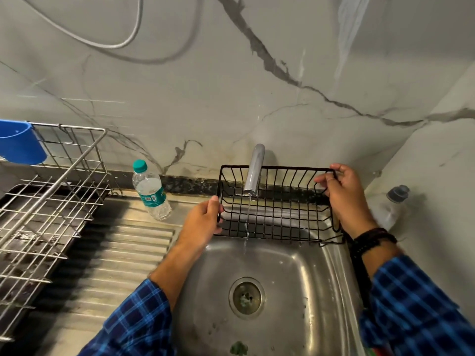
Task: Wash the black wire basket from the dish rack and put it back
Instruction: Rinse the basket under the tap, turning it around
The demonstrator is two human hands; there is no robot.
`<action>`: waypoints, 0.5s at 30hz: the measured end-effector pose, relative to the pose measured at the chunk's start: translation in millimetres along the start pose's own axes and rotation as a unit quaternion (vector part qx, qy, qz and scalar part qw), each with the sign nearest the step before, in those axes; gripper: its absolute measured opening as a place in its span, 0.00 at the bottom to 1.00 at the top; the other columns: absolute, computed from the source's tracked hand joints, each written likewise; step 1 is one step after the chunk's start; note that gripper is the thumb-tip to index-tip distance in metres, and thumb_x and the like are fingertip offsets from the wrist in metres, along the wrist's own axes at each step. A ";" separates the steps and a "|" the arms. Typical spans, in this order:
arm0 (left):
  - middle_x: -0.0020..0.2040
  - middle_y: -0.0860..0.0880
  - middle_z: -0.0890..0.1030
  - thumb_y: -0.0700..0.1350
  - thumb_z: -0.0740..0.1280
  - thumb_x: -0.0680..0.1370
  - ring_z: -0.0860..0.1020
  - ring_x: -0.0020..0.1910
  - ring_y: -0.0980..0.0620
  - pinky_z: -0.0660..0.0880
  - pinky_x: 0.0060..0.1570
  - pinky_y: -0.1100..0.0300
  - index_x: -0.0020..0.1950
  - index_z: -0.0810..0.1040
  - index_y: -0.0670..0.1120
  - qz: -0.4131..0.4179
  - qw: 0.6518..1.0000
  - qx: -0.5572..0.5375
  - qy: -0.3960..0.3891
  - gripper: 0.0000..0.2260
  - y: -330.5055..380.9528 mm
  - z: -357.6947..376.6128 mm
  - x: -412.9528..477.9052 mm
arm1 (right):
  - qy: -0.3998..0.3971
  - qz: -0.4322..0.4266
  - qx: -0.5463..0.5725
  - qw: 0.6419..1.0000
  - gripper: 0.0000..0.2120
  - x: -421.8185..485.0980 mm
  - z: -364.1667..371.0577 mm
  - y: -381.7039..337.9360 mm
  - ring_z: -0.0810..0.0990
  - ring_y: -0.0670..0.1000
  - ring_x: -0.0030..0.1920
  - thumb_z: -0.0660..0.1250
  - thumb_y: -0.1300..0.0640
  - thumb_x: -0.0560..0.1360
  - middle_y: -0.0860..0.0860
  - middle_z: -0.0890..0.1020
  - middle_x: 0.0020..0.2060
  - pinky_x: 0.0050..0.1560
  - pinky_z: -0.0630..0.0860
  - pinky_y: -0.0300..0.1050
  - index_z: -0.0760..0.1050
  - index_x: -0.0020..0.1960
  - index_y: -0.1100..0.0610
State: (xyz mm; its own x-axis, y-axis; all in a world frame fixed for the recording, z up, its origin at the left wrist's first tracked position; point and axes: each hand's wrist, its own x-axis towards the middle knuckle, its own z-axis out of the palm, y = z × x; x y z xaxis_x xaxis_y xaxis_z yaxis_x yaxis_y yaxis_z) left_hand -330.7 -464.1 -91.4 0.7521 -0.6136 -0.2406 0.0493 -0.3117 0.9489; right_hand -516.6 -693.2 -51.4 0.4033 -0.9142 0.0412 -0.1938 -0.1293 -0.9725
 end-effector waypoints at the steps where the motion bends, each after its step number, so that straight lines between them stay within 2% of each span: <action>1: 0.43 0.44 0.81 0.56 0.55 0.85 0.81 0.44 0.46 0.82 0.47 0.50 0.50 0.80 0.43 0.001 1.000 0.009 0.000 0.21 -1.0 -1.7 1.4 | -0.003 0.006 0.000 1.000 0.11 1.2 1.1 -0.8 0.82 0.44 0.50 0.57 0.62 0.84 0.49 0.84 0.46 0.52 0.74 0.39 0.67 0.66 0.55; 4: 0.45 0.44 0.83 0.58 0.55 0.84 0.83 0.47 0.44 0.83 0.49 0.47 0.50 0.81 0.45 0.002 1.000 0.028 0.009 0.21 -5.6 -6.4 4.7 | -0.007 0.027 0.007 1.000 0.12 3.5 5.9 0.7 0.82 0.44 0.50 0.58 0.61 0.84 0.49 0.85 0.46 0.52 0.74 0.41 0.67 0.66 0.53; 6: 0.46 0.43 0.83 0.57 0.55 0.85 0.83 0.47 0.44 0.83 0.49 0.48 0.51 0.81 0.44 0.004 0.999 0.030 0.022 0.21 -6.9 -8.7 4.3 | -0.005 0.033 0.015 0.999 0.12 3.1 11.3 2.2 0.83 0.47 0.51 0.58 0.62 0.84 0.49 0.85 0.45 0.52 0.75 0.42 0.68 0.65 0.54; 10: 0.48 0.45 0.83 0.57 0.55 0.85 0.82 0.50 0.47 0.82 0.51 0.49 0.57 0.81 0.43 0.005 0.998 0.004 0.057 0.22 -11.9 -10.9 -2.7 | 0.002 0.010 -0.033 0.999 0.10 -7.9 22.8 2.9 0.82 0.48 0.53 0.59 0.61 0.83 0.50 0.84 0.48 0.59 0.75 0.45 0.69 0.64 0.55; 13: 0.52 0.50 0.83 0.59 0.55 0.84 0.82 0.53 0.51 0.80 0.59 0.44 0.56 0.80 0.47 -0.011 0.993 -0.065 0.102 0.20 -19.1 -10.1 -12.0 | 0.008 -0.053 -0.169 0.984 0.16 -27.5 27.7 6.1 0.77 0.54 0.61 0.62 0.59 0.80 0.55 0.77 0.61 0.61 0.71 0.44 0.69 0.67 0.57; 15: 0.54 0.51 0.81 0.58 0.56 0.84 0.80 0.55 0.55 0.76 0.64 0.46 0.61 0.79 0.46 -0.012 0.982 -0.132 0.132 0.20 -16.8 -8.5 -21.0 | 0.033 -0.141 -0.284 0.948 0.26 -49.0 33.5 11.4 0.68 0.58 0.71 0.64 0.60 0.79 0.61 0.66 0.72 0.68 0.66 0.43 0.62 0.75 0.60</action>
State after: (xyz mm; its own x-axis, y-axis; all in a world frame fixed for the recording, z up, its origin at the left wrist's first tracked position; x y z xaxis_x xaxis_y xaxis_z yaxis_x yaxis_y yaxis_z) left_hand -341.8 -439.9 -100.5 0.8909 -0.3883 -0.2356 0.2115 -0.1043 0.9718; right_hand -508.6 -636.9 -72.2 0.4579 -0.8318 0.3138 -0.5436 -0.5413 -0.6415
